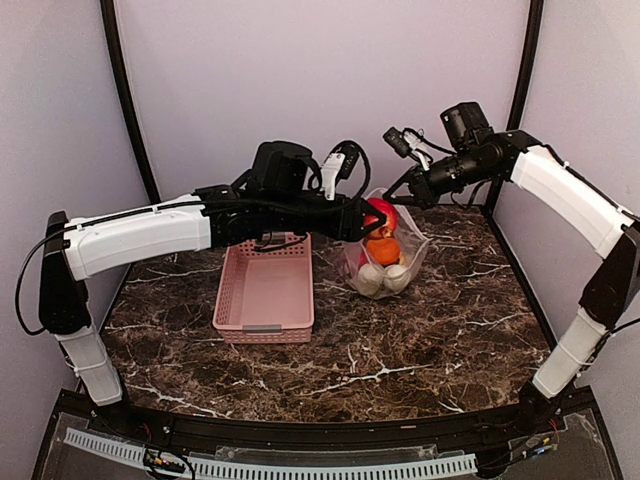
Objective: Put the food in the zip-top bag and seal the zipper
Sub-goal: Place the fake fruit in the zipper food storage bag.
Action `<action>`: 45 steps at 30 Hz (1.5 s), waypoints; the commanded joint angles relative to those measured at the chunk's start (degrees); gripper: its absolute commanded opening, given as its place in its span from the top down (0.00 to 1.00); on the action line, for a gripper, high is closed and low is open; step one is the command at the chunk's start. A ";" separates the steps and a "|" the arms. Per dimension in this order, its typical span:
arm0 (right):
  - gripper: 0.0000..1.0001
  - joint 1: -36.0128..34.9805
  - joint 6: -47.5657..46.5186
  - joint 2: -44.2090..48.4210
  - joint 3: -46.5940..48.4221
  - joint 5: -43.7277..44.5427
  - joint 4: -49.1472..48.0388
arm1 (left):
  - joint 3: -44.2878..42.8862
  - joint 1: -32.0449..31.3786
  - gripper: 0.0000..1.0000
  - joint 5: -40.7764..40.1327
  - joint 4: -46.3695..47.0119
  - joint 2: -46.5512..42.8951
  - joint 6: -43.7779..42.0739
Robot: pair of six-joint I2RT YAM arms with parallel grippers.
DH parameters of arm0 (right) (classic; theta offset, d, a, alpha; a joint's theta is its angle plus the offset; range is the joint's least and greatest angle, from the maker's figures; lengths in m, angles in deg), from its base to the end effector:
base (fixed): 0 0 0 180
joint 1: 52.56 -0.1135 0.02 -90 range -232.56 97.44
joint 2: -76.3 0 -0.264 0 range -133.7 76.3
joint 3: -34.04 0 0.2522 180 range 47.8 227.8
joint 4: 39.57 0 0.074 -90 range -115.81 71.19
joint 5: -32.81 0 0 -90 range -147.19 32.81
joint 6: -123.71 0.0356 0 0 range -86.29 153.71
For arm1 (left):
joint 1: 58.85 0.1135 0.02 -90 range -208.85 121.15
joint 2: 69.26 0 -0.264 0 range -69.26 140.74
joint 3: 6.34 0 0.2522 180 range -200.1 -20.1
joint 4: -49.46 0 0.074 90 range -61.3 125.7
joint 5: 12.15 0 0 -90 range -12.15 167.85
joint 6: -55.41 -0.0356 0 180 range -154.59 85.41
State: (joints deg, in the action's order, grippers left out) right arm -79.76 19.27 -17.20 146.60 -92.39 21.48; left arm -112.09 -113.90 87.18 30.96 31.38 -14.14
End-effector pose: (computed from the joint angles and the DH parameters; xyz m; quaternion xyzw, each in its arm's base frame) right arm 0.3029 0.1787 0.3904 -0.4245 0.7702 0.3176 0.3547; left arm 0.2394 -0.3526 0.3702 0.2807 0.7317 -0.4287 0.4494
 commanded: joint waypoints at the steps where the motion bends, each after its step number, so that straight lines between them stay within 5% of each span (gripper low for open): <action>1: 1.00 -0.44 1.11 -0.64 2.46 -1.60 -0.38 | -3.46 -0.15 0.48 -4.36 -1.11 2.17 2.36; 16: 1.00 -1.26 2.88 -0.72 3.68 -4.15 0.09 | -8.32 -0.16 0.44 -13.21 -5.84 8.15 3.72; 28: 1.00 -1.28 3.71 -0.43 3.26 -1.39 -0.46 | -10.53 -0.15 0.17 -15.38 -7.04 9.12 5.29; 39: 1.00 -1.28 2.74 -0.34 1.77 0.24 -0.71 | -3.09 -0.15 0.19 -6.46 0.49 -2.42 0.10; 45: 1.00 -1.26 1.53 1.07 -0.62 0.96 -1.29 | 2.71 -0.15 0.21 -11.16 -1.32 -8.91 -2.72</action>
State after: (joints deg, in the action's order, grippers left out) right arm -80.44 21.85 -17.76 147.69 -92.04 21.94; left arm -112.74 -113.90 78.35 29.15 28.10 -13.83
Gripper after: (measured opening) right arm 0.005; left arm 0.798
